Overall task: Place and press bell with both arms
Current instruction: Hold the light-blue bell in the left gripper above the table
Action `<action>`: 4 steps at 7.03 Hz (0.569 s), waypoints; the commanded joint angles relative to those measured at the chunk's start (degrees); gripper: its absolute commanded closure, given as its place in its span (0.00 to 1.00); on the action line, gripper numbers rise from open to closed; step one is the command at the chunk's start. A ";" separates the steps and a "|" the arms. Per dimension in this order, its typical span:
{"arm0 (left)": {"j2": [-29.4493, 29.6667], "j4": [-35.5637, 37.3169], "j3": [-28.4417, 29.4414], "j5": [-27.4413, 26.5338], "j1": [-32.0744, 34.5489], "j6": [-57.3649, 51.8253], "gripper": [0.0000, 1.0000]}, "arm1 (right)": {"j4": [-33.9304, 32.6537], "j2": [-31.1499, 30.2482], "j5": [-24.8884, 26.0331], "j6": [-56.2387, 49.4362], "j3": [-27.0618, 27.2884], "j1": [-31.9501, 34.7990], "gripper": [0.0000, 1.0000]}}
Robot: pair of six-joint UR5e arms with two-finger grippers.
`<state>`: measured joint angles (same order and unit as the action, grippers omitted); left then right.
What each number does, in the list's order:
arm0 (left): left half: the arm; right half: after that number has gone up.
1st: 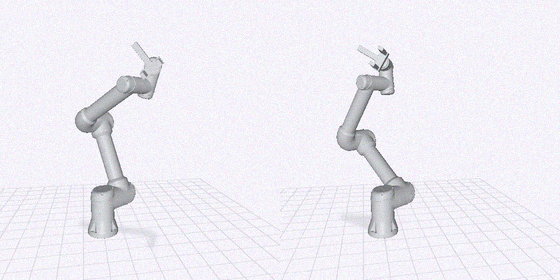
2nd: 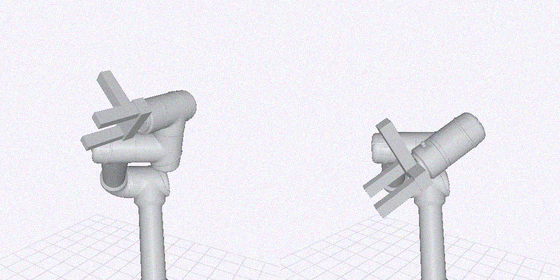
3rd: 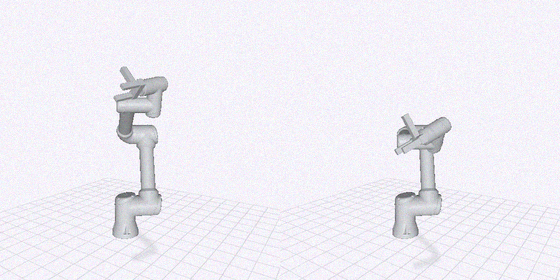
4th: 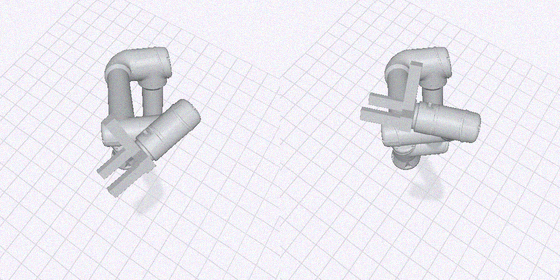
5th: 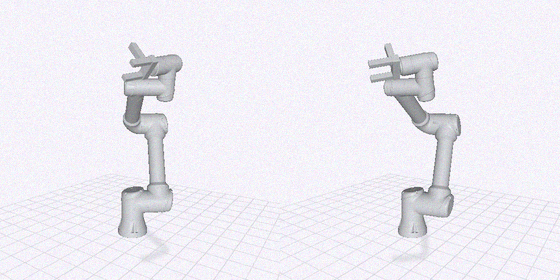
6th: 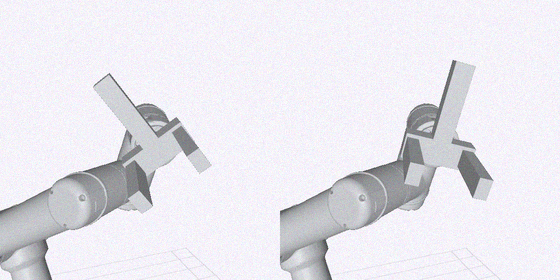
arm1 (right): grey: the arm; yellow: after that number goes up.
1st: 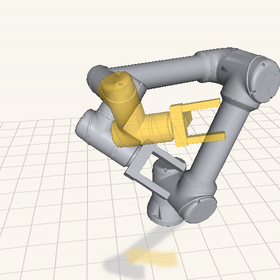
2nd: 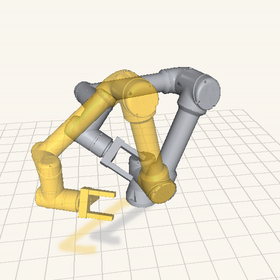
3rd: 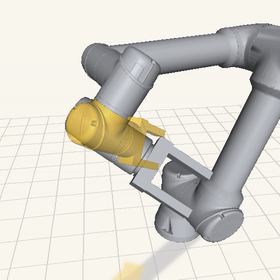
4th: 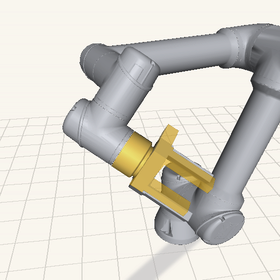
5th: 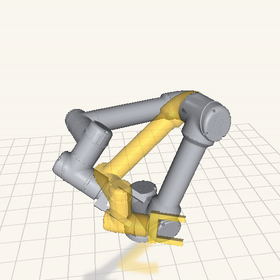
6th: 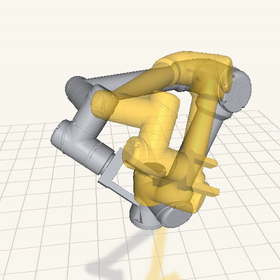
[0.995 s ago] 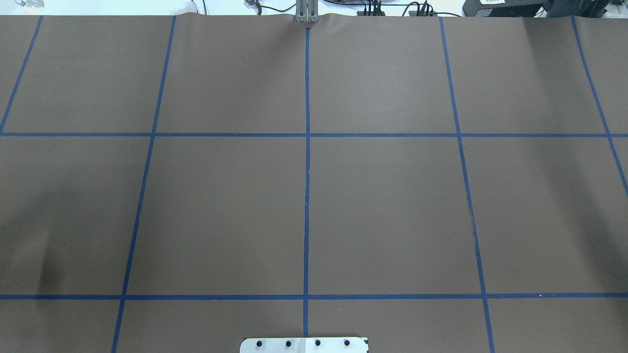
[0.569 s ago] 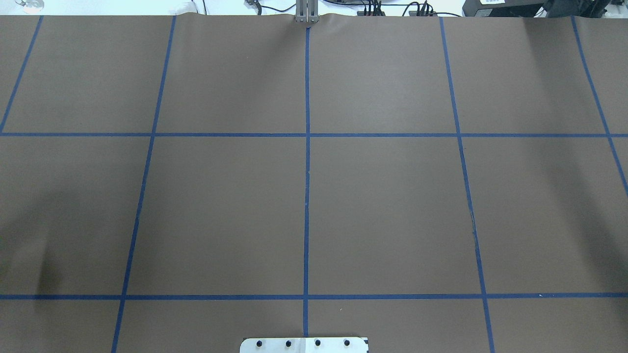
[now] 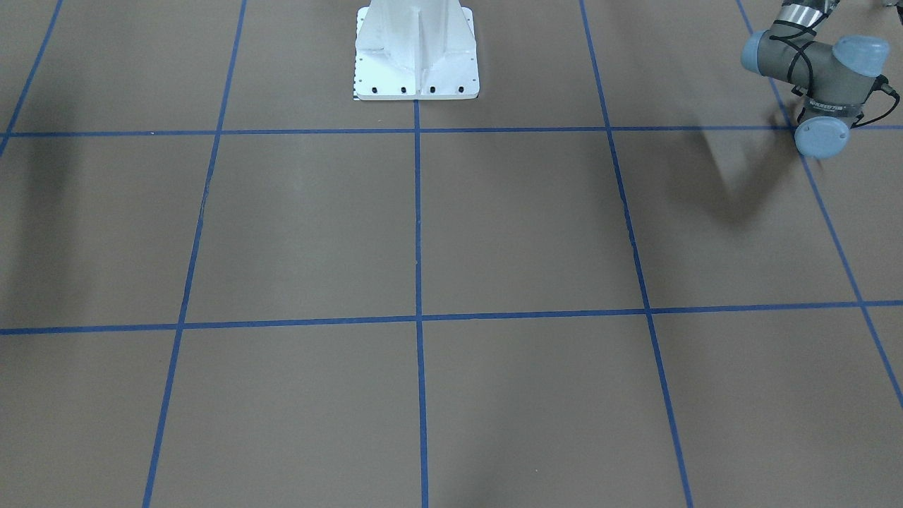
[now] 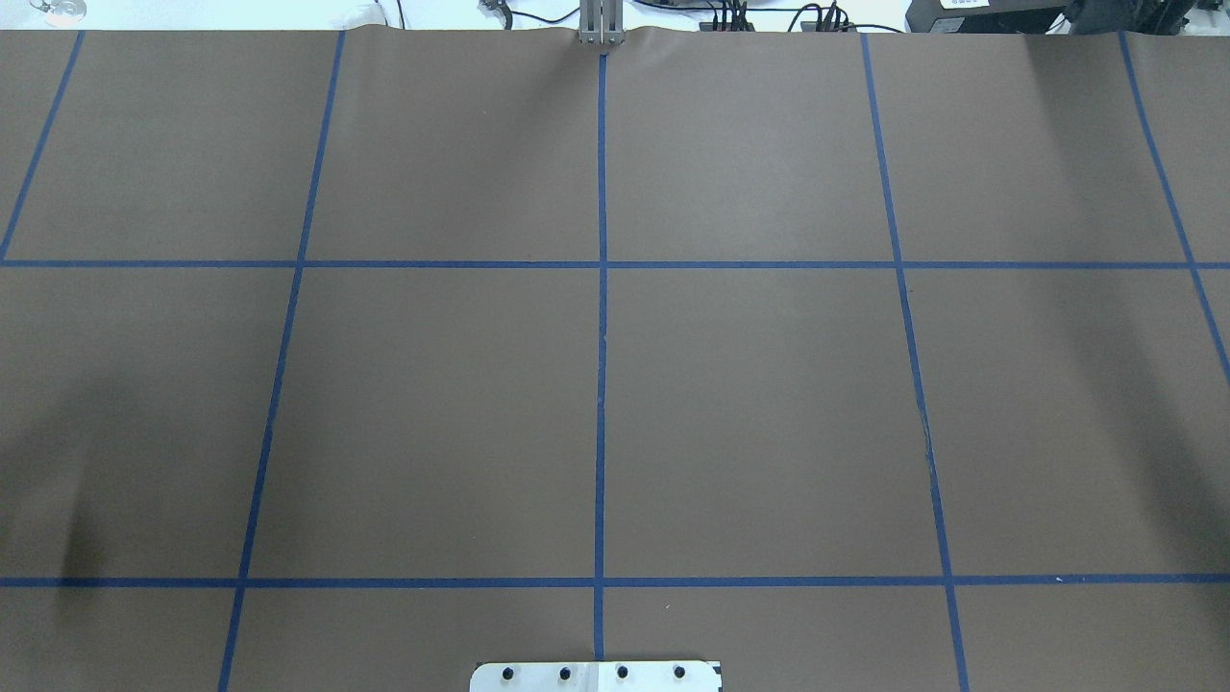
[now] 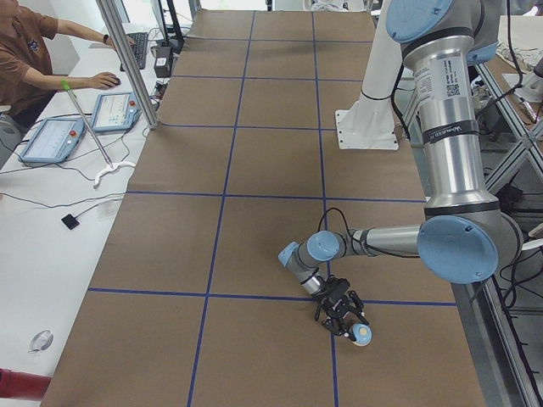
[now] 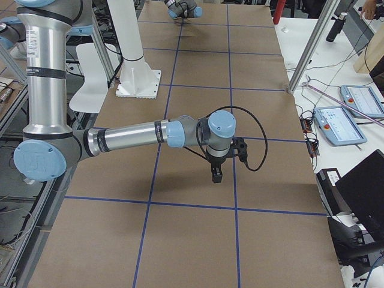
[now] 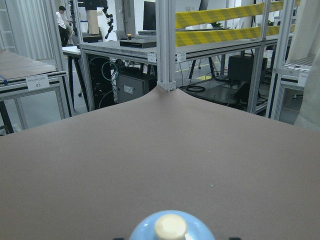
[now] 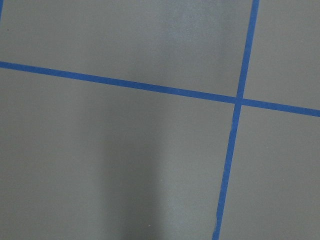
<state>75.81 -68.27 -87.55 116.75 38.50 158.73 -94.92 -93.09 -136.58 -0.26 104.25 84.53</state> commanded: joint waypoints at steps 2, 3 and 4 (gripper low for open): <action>-2.85 0.50 -0.43 -0.03 -0.10 -3.51 0.97 | -0.52 -1.38 0.00 0.00 1.65 0.02 0.00; -4.17 0.42 -1.91 -0.64 -0.01 -5.69 1.00 | -2.96 -1.65 0.00 0.00 3.49 0.02 0.00; -5.31 0.42 -4.10 -1.17 0.08 -8.41 1.00 | -5.34 -1.74 0.00 0.00 5.24 0.10 0.00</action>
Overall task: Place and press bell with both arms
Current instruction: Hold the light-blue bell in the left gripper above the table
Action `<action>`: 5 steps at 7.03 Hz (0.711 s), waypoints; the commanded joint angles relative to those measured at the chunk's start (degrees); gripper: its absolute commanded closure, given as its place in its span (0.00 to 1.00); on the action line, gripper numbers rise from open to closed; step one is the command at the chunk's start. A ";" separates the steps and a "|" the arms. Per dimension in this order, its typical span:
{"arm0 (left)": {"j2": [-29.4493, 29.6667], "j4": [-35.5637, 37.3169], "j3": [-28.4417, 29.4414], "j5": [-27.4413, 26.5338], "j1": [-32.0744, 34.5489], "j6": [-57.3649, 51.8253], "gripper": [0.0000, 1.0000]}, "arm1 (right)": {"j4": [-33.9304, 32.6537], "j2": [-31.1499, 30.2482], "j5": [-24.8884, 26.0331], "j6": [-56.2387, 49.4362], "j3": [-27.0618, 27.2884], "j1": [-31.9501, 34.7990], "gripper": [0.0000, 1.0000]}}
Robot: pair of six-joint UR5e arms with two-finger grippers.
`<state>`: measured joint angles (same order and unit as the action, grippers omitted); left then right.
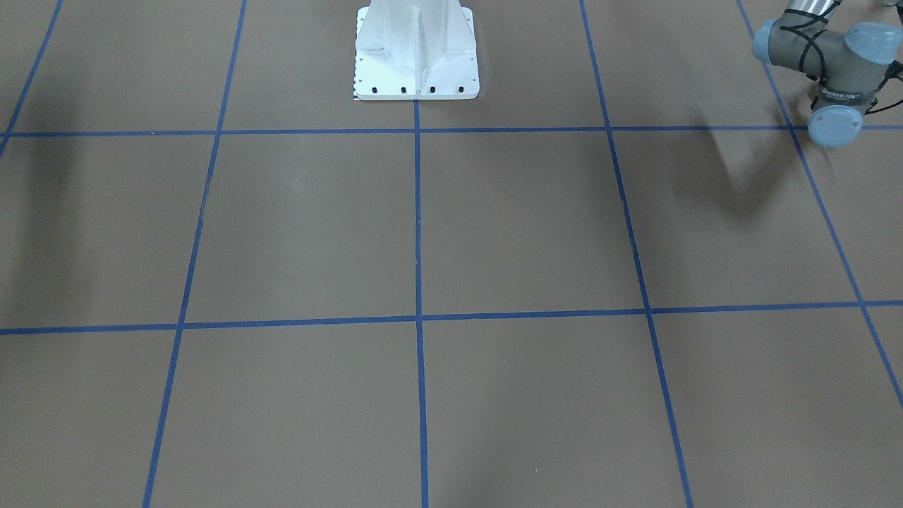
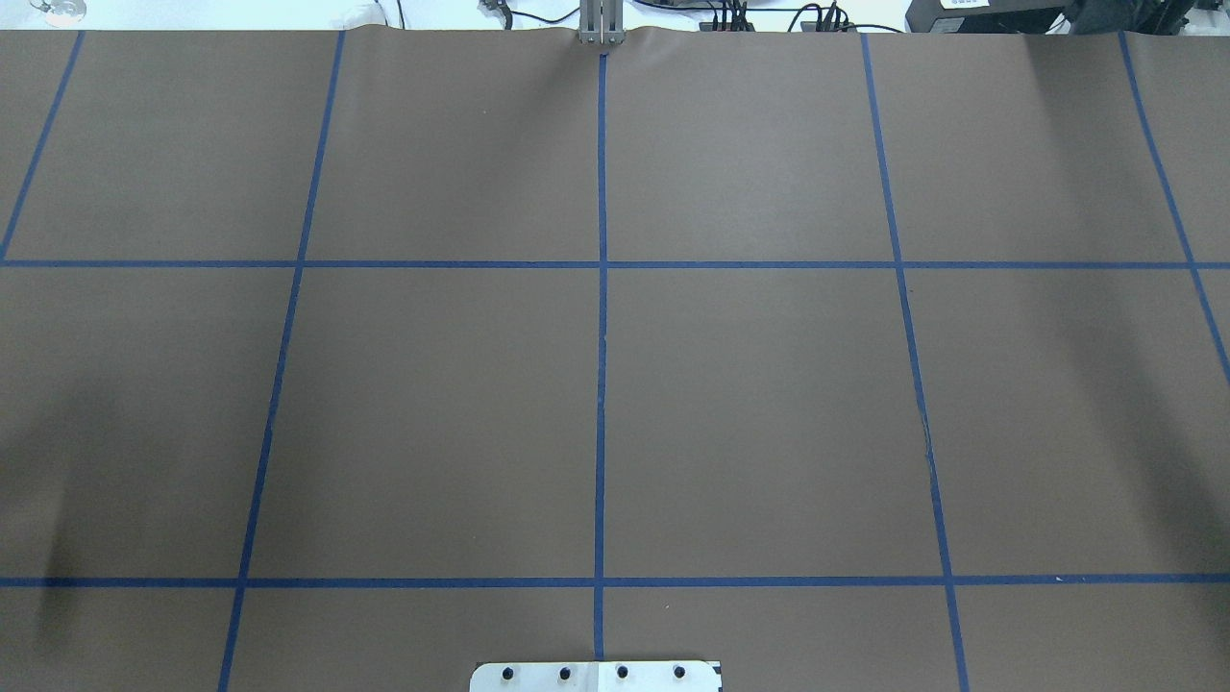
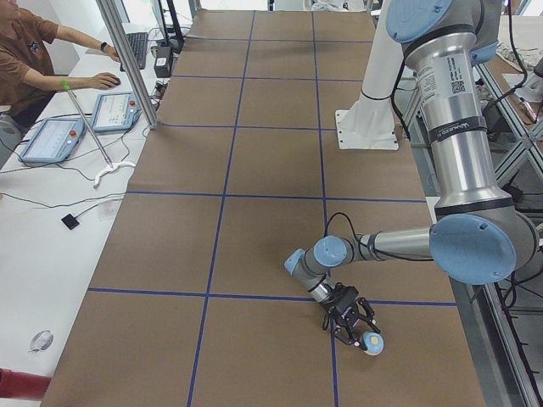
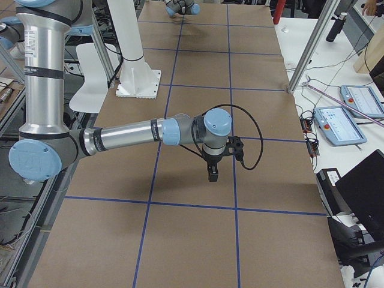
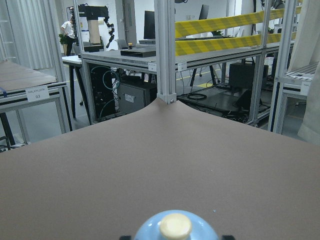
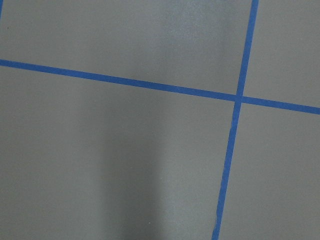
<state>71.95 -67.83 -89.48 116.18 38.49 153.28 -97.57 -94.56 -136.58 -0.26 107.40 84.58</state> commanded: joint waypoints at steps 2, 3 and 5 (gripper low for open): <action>-2.34 -0.11 -7.52 -10.91 1.40 -7.53 1.00 | -5.86 -0.79 0.00 0.00 4.48 0.14 0.00; -2.08 -0.63 -7.72 -16.45 3.15 -9.82 1.00 | -8.31 -0.71 0.00 0.09 5.79 0.06 0.00; -0.85 -6.83 -7.99 -24.38 7.18 -15.61 1.00 | -10.09 -0.62 0.00 0.17 6.33 0.06 0.00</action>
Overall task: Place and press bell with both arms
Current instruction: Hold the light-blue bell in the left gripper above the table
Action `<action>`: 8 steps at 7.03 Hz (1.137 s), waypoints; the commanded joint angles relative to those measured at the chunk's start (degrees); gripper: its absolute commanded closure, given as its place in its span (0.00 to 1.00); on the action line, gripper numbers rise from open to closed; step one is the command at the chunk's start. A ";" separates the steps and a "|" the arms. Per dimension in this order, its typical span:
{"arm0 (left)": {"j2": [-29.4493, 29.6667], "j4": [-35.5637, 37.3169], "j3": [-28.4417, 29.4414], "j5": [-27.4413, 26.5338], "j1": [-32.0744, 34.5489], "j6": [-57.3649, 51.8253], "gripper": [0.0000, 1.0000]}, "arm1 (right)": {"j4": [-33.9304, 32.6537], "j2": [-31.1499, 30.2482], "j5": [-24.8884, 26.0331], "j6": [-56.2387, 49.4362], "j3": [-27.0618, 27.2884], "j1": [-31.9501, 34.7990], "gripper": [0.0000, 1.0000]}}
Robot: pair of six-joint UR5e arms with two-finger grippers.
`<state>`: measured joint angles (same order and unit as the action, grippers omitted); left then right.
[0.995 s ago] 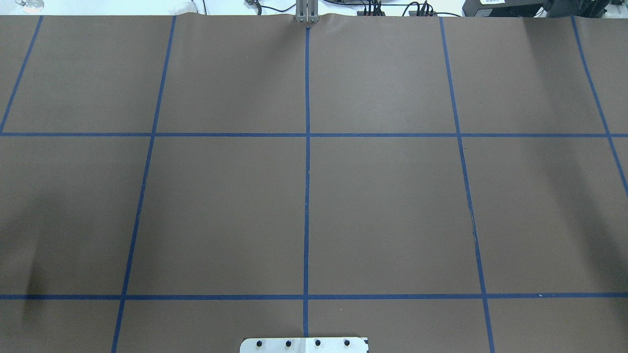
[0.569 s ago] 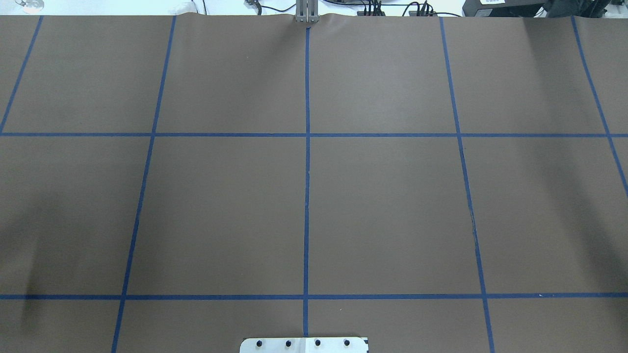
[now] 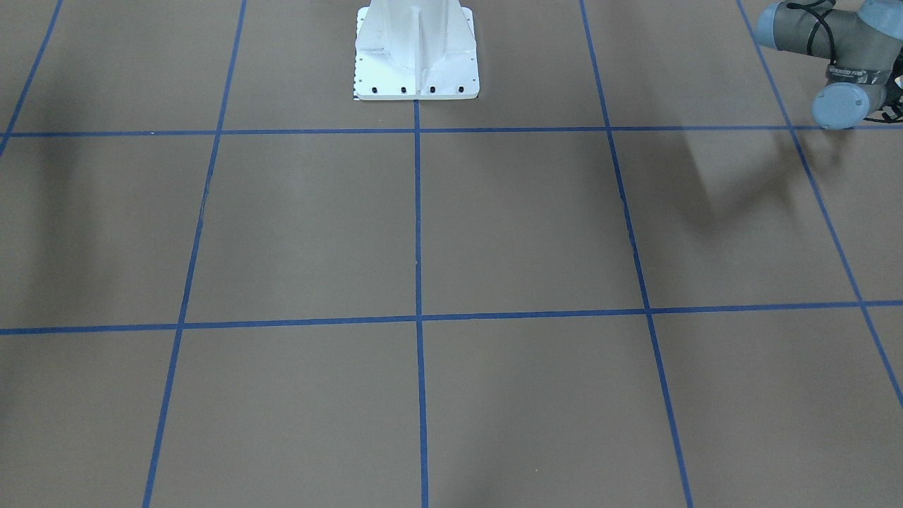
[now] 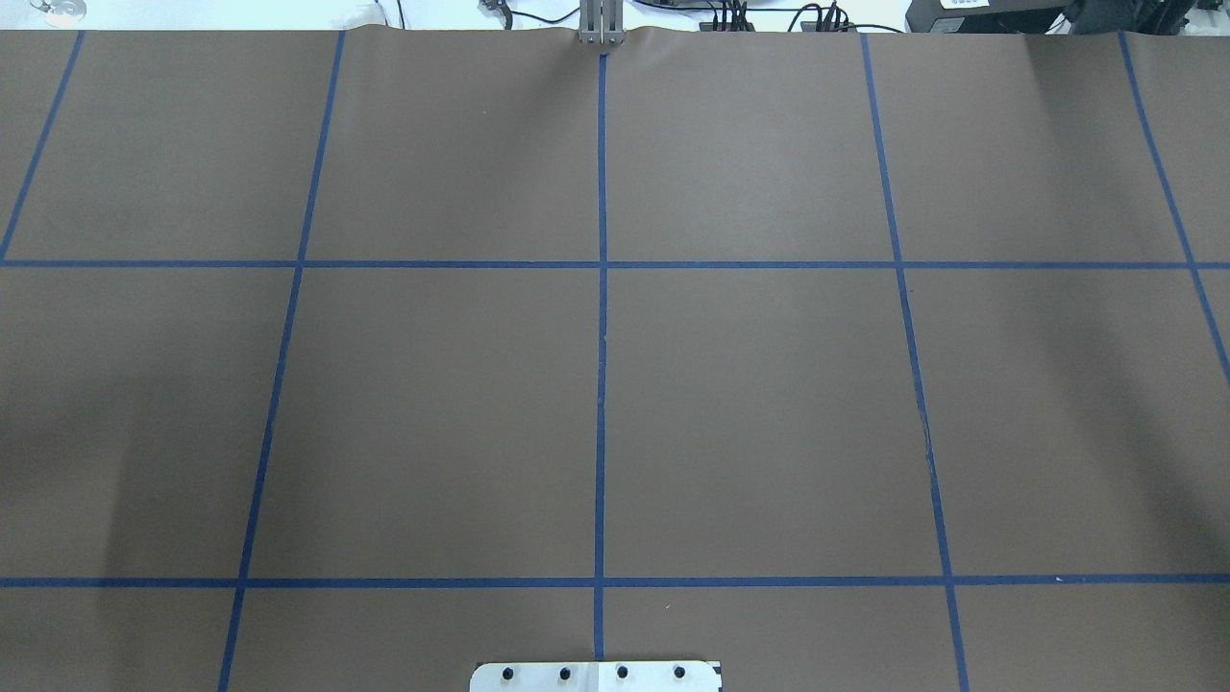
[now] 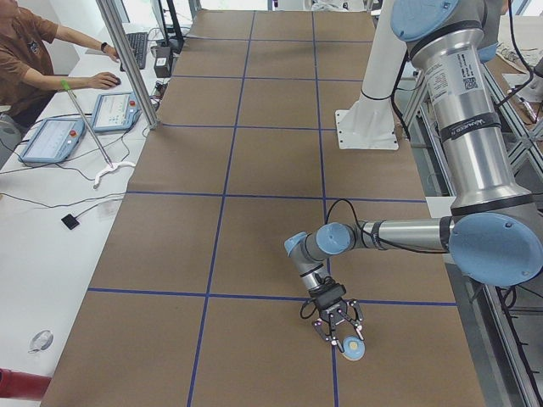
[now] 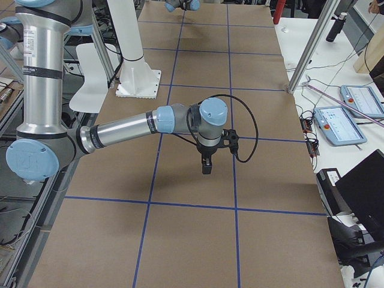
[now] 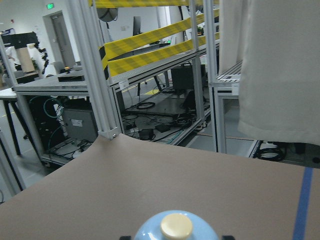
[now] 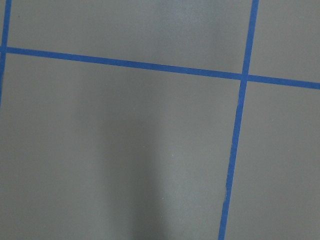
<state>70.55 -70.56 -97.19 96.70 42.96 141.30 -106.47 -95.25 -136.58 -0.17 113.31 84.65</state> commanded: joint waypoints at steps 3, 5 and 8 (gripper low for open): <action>3.88 -21.31 0.94 -13.71 8.01 -18.72 1.00 | -1.28 0.67 -0.18 0.08 0.42 -0.10 0.00; 8.26 -25.93 1.56 -18.63 10.47 -28.40 1.00 | -1.28 1.55 0.00 1.30 0.50 -0.10 0.00; 16.36 -34.66 1.65 -24.63 10.66 -40.36 1.00 | -1.28 3.57 0.09 6.75 0.86 -0.97 0.00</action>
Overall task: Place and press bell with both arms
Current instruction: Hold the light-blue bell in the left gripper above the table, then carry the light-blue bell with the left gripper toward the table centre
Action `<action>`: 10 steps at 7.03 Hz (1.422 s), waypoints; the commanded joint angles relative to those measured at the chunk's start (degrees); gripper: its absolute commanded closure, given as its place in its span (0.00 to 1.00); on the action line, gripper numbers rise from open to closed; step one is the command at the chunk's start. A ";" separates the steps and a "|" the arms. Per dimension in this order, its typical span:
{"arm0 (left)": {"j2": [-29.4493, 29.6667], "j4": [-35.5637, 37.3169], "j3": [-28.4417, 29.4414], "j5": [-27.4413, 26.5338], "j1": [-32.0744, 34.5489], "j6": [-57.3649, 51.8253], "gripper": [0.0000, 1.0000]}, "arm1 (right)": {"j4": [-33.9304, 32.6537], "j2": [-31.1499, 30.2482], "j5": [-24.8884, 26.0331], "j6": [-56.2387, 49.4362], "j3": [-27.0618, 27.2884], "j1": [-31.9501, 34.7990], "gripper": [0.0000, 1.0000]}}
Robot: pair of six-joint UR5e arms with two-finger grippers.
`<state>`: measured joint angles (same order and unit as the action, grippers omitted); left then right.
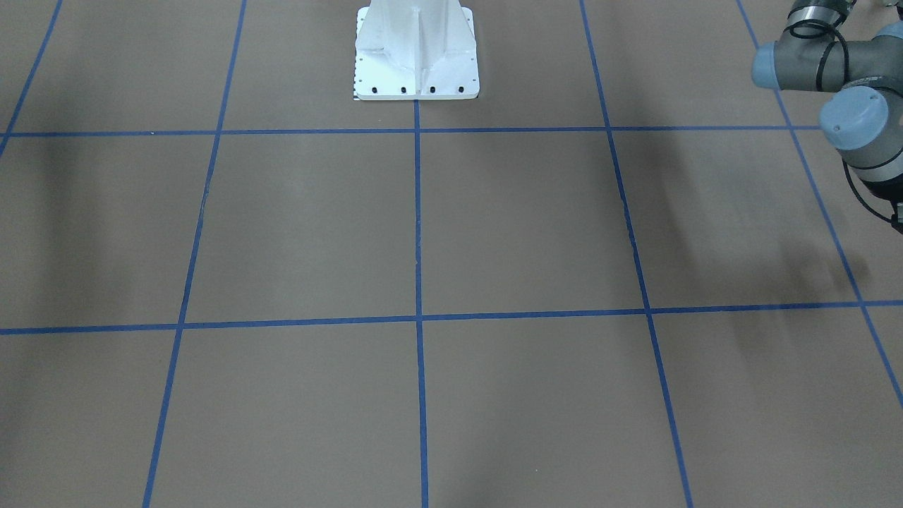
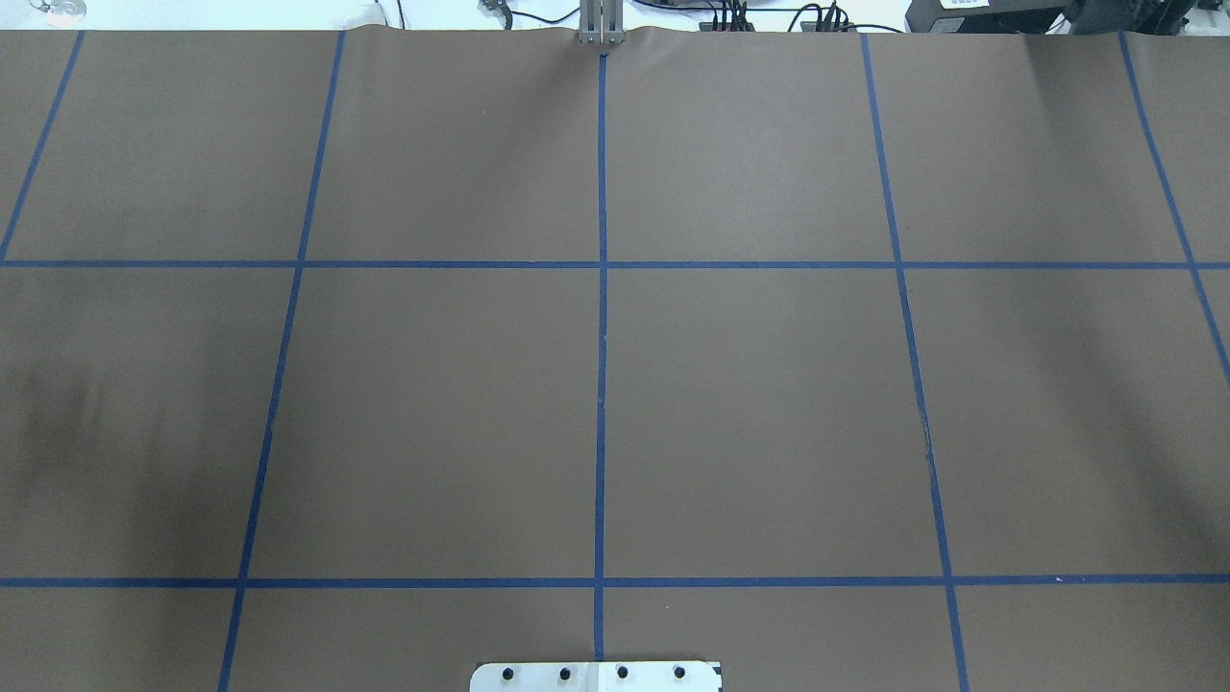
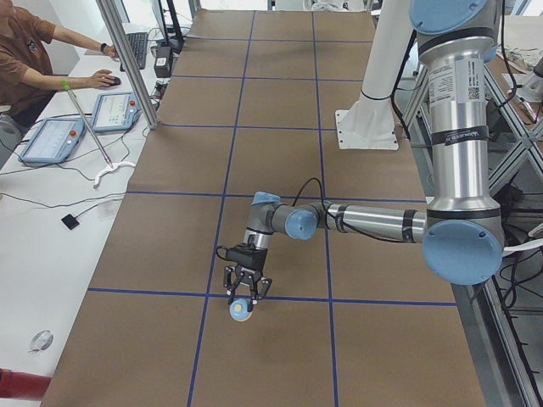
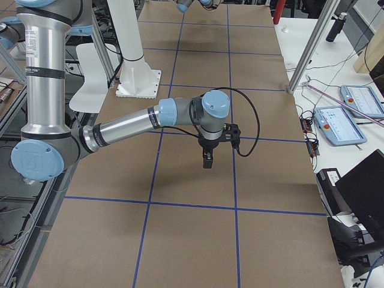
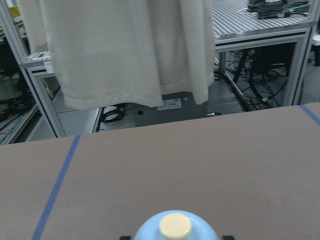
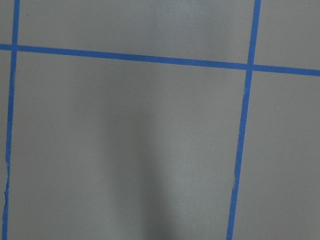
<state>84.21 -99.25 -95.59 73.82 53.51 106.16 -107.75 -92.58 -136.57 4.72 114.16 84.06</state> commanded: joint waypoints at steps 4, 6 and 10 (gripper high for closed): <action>9.27 -26.08 -0.30 -4.90 -3.48 -15.53 1.00 | 0.00 0.99 -0.02 5.74 0.01 -1.53 0.00; 13.59 -28.96 -0.21 -13.14 -11.81 -22.00 1.00 | 0.00 0.99 -0.02 5.82 -0.34 -2.14 0.00; 21.66 -48.27 4.59 -15.20 -23.27 -42.39 1.00 | -1.04 0.99 -0.10 6.79 -0.78 -2.76 0.00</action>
<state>101.66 -140.83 -93.93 58.68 32.31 70.83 -108.03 -91.65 -136.64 11.43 113.53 81.47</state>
